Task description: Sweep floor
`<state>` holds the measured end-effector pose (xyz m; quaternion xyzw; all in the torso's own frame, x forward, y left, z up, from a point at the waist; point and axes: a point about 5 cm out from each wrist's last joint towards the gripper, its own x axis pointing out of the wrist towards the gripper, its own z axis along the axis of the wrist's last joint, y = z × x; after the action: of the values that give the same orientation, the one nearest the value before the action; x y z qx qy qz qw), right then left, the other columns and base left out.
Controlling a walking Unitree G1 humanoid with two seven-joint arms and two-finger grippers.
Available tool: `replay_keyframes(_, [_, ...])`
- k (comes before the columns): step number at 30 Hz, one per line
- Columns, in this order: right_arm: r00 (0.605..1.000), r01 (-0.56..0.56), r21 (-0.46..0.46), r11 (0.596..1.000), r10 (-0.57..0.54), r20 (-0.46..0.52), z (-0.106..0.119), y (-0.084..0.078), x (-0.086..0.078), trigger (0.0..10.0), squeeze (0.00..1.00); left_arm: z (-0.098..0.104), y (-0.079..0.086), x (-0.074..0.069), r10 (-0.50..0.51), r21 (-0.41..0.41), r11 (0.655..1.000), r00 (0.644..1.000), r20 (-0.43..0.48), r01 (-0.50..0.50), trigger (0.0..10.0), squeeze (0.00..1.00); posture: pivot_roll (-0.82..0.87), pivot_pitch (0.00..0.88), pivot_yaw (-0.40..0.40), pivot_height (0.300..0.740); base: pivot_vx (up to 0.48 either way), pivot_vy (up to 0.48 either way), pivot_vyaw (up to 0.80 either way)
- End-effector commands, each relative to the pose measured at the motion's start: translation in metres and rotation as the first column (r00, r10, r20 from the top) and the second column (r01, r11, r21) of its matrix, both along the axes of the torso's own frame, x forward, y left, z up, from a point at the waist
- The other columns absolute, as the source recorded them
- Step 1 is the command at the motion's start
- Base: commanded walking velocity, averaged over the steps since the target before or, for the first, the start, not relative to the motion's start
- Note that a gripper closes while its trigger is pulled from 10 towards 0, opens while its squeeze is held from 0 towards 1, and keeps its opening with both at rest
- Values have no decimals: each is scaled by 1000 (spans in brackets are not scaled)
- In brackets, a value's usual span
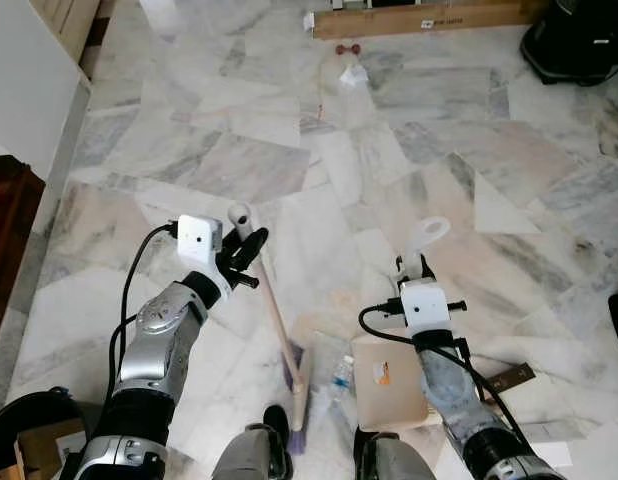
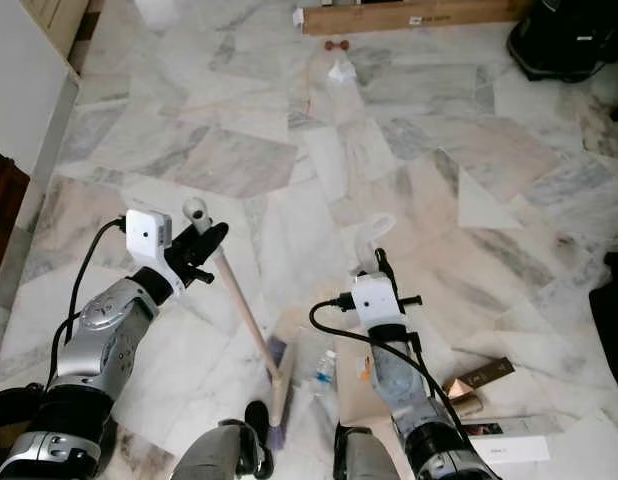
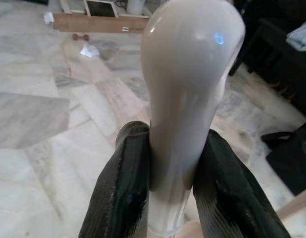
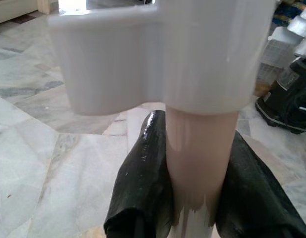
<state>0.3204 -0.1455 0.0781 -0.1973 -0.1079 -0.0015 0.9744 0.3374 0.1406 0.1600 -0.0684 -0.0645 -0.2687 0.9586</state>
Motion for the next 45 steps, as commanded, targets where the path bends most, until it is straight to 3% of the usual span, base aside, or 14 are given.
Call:
replay_keyframes(1, [999, -4, 8, 1000, 4, -34, -8, 3, -5, 10000, 0, -12, -4, -5, -44, -47, 998, 996, -72, 41, 10000, 0, 143, 397, 77, 740, 0, 0, 0])
replay_keyframes(13, [999, 11, 35, 999, -10, -34, -9, 3, -5, 10000, 0, 5, -4, -2, -62, -115, 992, 997, -48, 56, 10000, 0, 146, 393, 83, 740, 0, 0, 0])
replay_keyframes(27, [998, 47, 95, 994, -43, -49, -10, 4, -4, 10000, 0, 33, -3, 0, -69, -297, 953, 998, 5, 68, 10000, 0, 150, 386, 86, 740, 0, 0, 0])
replay_keyframes(34, [996, 73, 140, 987, -65, -58, -10, 1, -4, 10000, 0, 36, -3, 2, -68, -304, 950, 998, 9, 67, 10000, 0, 149, 379, 85, 740, 0, 0, 0])
replay_keyframes(39, [990, 138, 326, 935, -117, -82, -10, -9, -3, 10000, 0, 37, -3, 2, -72, -311, 948, 997, 7, 71, 10000, 0, 154, 376, 87, 740, 0, 0, 0])
replay_keyframes(42, [987, 158, 378, 912, -131, -97, -11, -13, -4, 10000, 0, 40, -1, 2, -70, -314, 947, 997, 14, 70, 10000, 0, 156, 375, 86, 740, 0, 0, 0])
replay_keyframes(45, [984, 168, 422, 891, -129, -120, -14, -16, -5, 10000, 0, 56, 9, 3, -27, -338, 940, 998, 61, 46, 10000, 0, 160, 377, 86, 740, 0, 0, 0])
